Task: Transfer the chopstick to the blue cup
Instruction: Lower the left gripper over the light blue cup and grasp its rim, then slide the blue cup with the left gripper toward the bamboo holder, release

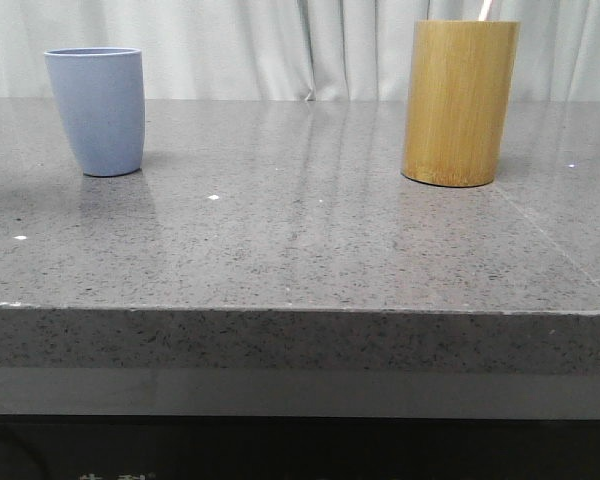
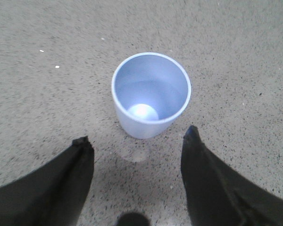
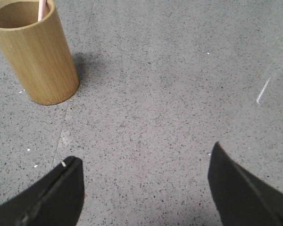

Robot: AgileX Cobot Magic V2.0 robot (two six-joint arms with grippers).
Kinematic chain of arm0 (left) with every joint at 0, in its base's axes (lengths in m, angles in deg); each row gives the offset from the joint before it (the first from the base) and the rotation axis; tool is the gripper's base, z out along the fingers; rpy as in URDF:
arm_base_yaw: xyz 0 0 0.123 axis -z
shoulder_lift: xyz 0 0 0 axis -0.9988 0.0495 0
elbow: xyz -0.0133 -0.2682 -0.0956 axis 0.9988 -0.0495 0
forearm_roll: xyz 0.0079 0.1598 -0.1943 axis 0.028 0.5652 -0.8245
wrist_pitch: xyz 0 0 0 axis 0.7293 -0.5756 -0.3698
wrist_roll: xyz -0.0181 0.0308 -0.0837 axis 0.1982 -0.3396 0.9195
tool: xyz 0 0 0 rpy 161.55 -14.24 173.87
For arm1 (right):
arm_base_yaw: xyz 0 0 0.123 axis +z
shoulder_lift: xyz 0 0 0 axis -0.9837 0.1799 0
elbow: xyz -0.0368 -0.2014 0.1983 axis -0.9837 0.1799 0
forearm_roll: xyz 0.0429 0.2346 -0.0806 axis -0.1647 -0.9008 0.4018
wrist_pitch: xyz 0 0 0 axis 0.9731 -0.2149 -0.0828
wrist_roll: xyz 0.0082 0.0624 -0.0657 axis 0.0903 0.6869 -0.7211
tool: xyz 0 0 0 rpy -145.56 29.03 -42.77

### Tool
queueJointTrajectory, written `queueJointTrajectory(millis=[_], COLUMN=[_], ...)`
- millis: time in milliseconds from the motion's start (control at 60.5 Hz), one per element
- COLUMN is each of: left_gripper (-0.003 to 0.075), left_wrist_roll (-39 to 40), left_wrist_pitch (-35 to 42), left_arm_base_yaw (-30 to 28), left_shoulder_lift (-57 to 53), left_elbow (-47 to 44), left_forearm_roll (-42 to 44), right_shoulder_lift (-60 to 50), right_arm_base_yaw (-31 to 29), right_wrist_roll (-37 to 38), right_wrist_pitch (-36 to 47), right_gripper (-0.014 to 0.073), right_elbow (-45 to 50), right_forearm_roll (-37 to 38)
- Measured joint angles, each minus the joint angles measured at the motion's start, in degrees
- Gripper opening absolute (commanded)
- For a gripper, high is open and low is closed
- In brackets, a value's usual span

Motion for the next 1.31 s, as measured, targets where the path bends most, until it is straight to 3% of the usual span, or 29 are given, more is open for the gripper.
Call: queueJointTrajectory(millis=[364,579,728,992,1306], left_gripper=[0.0399,0.0383,0.0283,-0.002,-0.0019], left_wrist_roll=[0.0,0.0,0.0,0.0,0.0], left_wrist_pitch=[-11.92,-12.99,-13.09,-13.18,-13.4], left_arm_base_yaw=[0.09,0.09,0.09,0.09,0.27], left_shoulder_lift=[19.97,26.86,29.1,29.77,29.77], left_elbow=[19.0,24.07,25.15,25.25,25.38], left_forearm_roll=[2.35,3.58,3.62,3.71,2.96], right_shoulder_lift=[0.0,0.0,0.0,0.0,0.0], right_arm_base_yaw=[0.0,0.0,0.0,0.0,0.0], right_wrist_roll=[-0.1,-0.1,-0.1,-0.1,-0.1], right_wrist_pitch=[0.0,0.0,0.0,0.0,0.0], right_gripper=[0.0559,0.0559,0.0559,0.0559,0.0559], right_elbow=[0.0,0.0,0.0,0.0,0.0], right_forearm_roll=[0.0,0.0,0.0,0.0,0.0])
